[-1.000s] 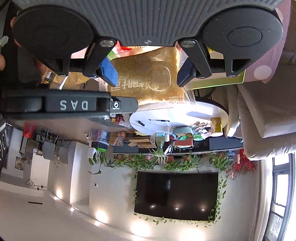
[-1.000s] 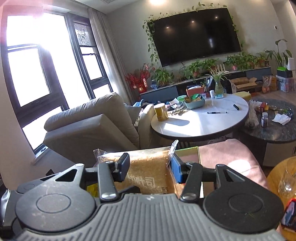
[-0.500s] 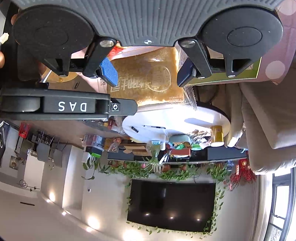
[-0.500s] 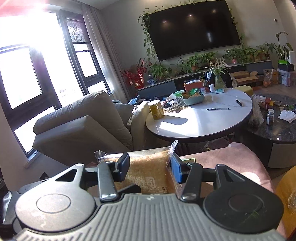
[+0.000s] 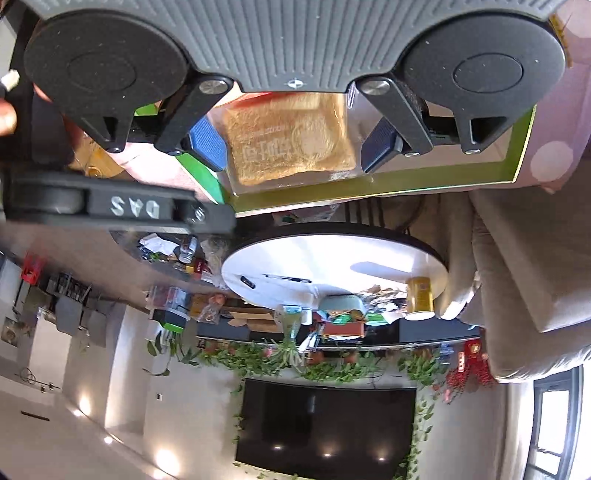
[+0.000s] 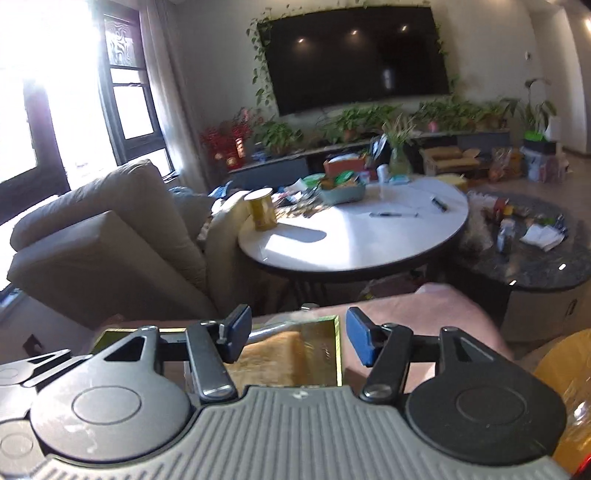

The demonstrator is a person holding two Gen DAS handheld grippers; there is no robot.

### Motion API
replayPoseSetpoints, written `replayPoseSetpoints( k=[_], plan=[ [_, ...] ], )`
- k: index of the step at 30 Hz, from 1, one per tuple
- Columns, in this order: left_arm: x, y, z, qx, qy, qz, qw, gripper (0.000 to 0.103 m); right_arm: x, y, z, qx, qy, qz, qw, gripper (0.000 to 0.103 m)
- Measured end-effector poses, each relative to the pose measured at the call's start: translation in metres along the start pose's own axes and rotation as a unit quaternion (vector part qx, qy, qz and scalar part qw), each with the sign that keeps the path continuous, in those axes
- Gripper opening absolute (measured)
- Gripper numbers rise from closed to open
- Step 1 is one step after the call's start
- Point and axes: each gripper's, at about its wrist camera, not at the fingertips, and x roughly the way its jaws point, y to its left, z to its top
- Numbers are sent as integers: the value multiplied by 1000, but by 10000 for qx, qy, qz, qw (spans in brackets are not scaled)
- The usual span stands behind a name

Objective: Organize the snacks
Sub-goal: 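Lower the clear bag into the box and open the right tool, then move the right tool to the red bag with a silver stripe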

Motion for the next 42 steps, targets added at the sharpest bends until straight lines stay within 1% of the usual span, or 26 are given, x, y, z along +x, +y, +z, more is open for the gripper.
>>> replayPoseSetpoints(
  k=[2,5,11,13,16,18,20,25,28,30,32,36,39,42],
  plan=[
    [-4,1,0,7,-7,51,10000,78,-2,2,-3,11,64,26,10000,55],
    [-12,1,-1,36,-36,16,10000,79,-10,7,-7,-127,28,21,9999,56],
    [-22,-3,-2,56,-47,8,10000,80,-24,13,-9,-165,-53,234,9996,56],
    [-27,-3,-4,63,-52,49,10000,83,-31,16,-11,-196,-79,196,9996,56],
    [-35,-6,-7,172,-155,141,9996,84,-42,21,-13,-323,-74,107,9994,56],
    [-43,-6,-8,171,-223,163,9995,85,-50,22,-14,-345,-78,152,9993,56],
    [-51,-4,-8,123,-256,160,9995,86,-58,22,-16,-351,-195,288,9988,56],
    [-70,1,-11,12,-340,241,9991,87,-84,31,-22,-484,-627,223,9966,56],
    [-85,6,-14,-54,-405,316,9987,87,-97,38,-24,-553,-744,194,9955,56],
    [-97,9,-16,-108,-472,392,9981,88,-105,43,-25,-478,-706,252,9960,56],
    [-110,13,-20,-139,-518,495,9973,90,-112,47,-26,-463,-608,441,9961,56],
    [-133,24,-32,-120,-608,746,9953,90,-124,61,-34,-700,-578,369,9952,56],
    [-146,31,-45,-115,-597,931,9938,91,-125,66,-41,-672,-331,345,9966,56],
    [-155,42,-60,-235,-519,977,9936,91,-120,69,-50,-488,13,395,9980,56]
  ],
)
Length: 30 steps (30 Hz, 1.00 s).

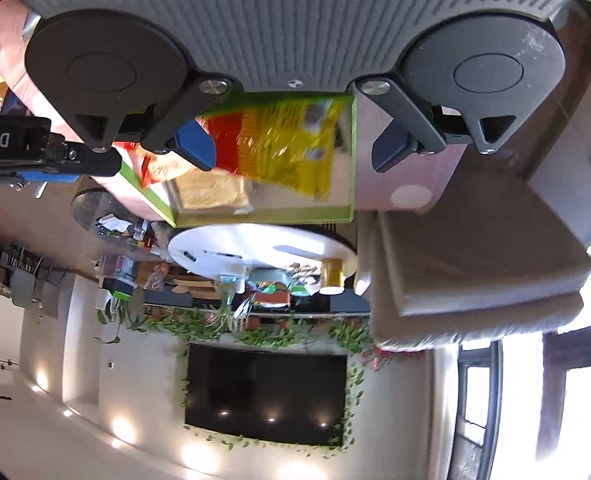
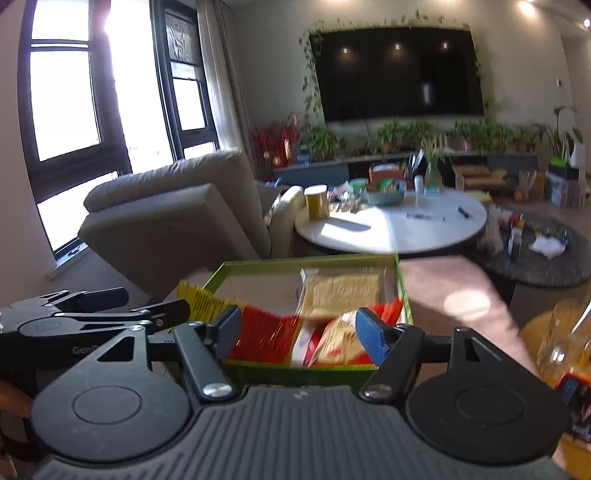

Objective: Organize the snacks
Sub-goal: 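Move the right tool to the red bag with a silver stripe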

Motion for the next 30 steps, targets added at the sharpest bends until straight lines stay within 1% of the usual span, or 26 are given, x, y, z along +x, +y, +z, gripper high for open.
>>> replayPoseSetpoints(
  k=[3,8,9,10,11,12,14,15,18,20,23,24,25,30],
  plan=[
    [-5,13,-11,-155,103,20,9998,91,4,8,-8,157,272,162,9994,56],
    [-7,28,-25,-365,204,60,9991,91,9,28,-13,106,496,422,9978,56],
    [-8,31,-28,-411,234,26,9989,90,8,32,-15,117,547,494,9972,55],
    [-8,33,-31,-460,281,-15,9985,89,9,35,-17,139,600,576,9964,51],
    [-7,36,-34,-510,327,-51,9981,89,10,37,-19,172,658,648,9956,50],
    [-6,38,-37,-554,368,-87,9977,85,13,40,-20,211,718,706,9947,48],
    [-4,43,-41,-647,420,-123,9969,82,15,45,-24,286,838,805,9928,46],
    [-3,45,-43,-682,440,-140,9966,77,18,47,-26,319,902,837,9919,44],
    [-1,50,-50,-741,550,-252,9954,68,25,53,-30,413,1098,917,9889,38],
    [-1,53,-55,-748,612,-344,9947,61,30,56,-32,485,1237,953,9865,36],
    [-3,57,-62,-722,684,-449,9940,60,40,61,-35,616,1460,940,9829,35],
    [-3,58,-64,-718,707,-477,9938,58,44,64,-36,647,1528,931,9817,35],
    [-3,59,-65,-720,730,-495,9935,57,47,66,-37,666,1589,911,9808,35],
    [1,62,-71,-764,858,-588,9916,56,62,80,-45,649,1835,707,9783,36]
  ],
)
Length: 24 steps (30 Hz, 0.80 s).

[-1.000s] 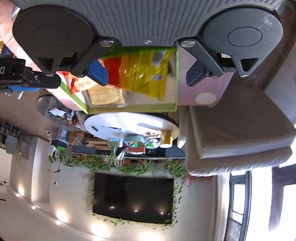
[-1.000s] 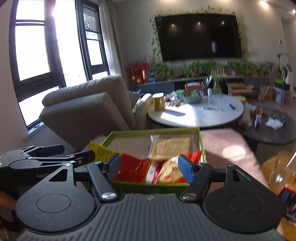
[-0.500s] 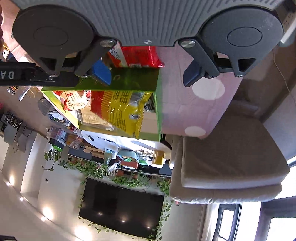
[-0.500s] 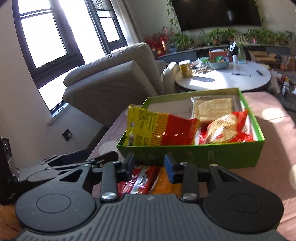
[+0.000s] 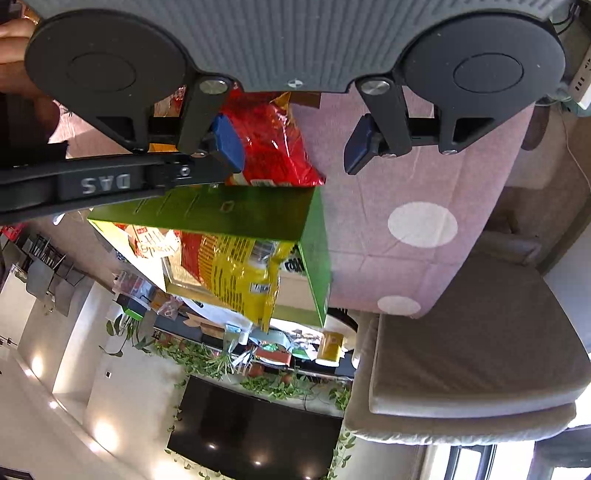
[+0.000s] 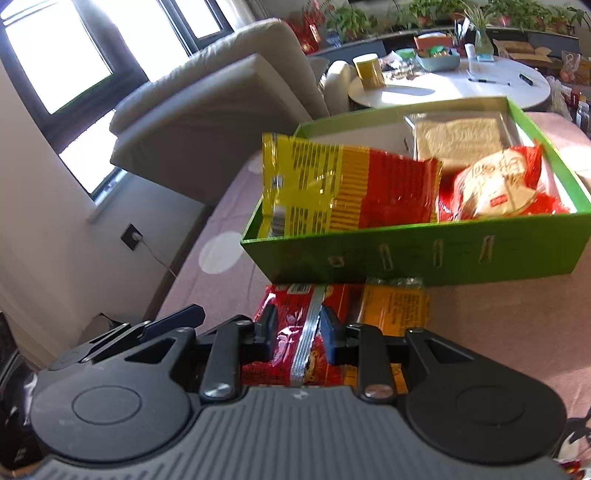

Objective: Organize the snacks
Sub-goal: 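Move the right tool to the red bag with a silver stripe, then close the right tool on the silver-striped red bag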

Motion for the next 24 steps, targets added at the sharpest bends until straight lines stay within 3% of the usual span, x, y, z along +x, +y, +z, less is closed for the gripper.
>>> replayPoseSetpoints(
  k=[8,17,22,24],
  plan=[
    [8,1,-5,-20,179,-66,9998,56,12,7,-5,-136,91,-813,9966,36],
    [12,-6,-9,213,253,-162,9993,56,9,-3,-8,-32,115,-924,9957,36],
    [13,-6,-10,251,260,-169,9992,56,8,2,-12,-181,-64,-1330,9909,37],
    [14,-6,-10,234,265,-197,9992,56,7,-1,-10,-74,-78,-1238,9922,37]
  ],
)
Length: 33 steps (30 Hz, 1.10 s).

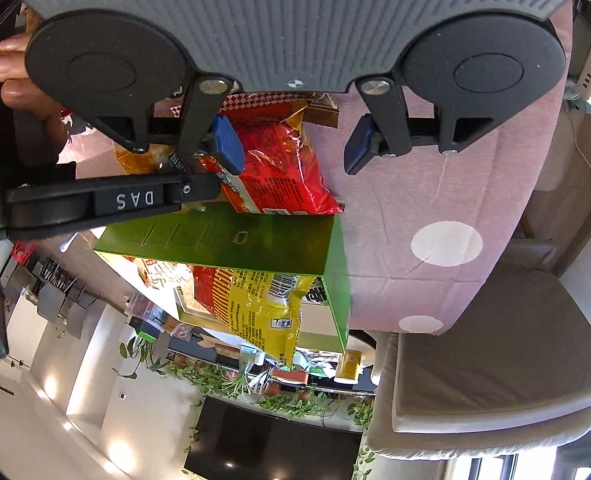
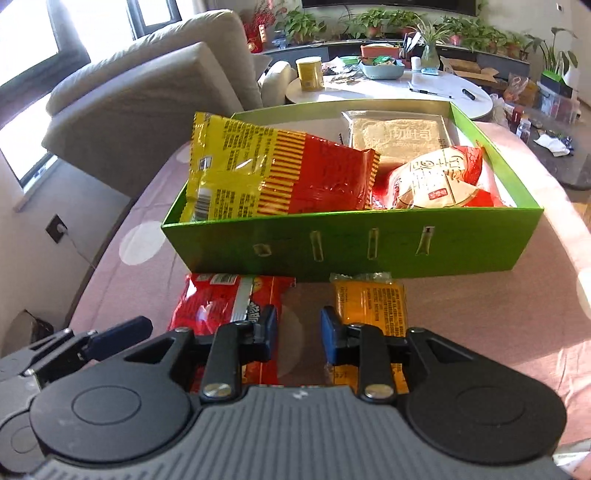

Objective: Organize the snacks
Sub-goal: 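Close the right tool on the silver-striped red bag, then lift the silver-striped red bag with the right tool over the box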

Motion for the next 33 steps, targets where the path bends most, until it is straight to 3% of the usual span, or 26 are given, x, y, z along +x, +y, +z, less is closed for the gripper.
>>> replayPoseSetpoints(
  k=[4,13,20,24,29,33],
  plan=[
    [1,1,0,-9,-1,-16,10000,56,5,-9,5,343,201,394,9984,38],
    [-1,5,0,-50,-13,-38,10000,51,4,-8,6,520,134,407,9977,46],
    [2,2,-1,0,43,-91,9999,51,5,-7,8,537,19,454,9975,47],
    [2,4,0,-10,54,-100,9999,51,4,-5,9,471,-68,669,9966,48],
    [3,2,0,42,78,-105,9999,51,18,-3,10,475,371,731,9955,54],
    [4,-1,0,21,117,-332,9994,47,20,0,10,442,425,879,9942,58]
  ],
)
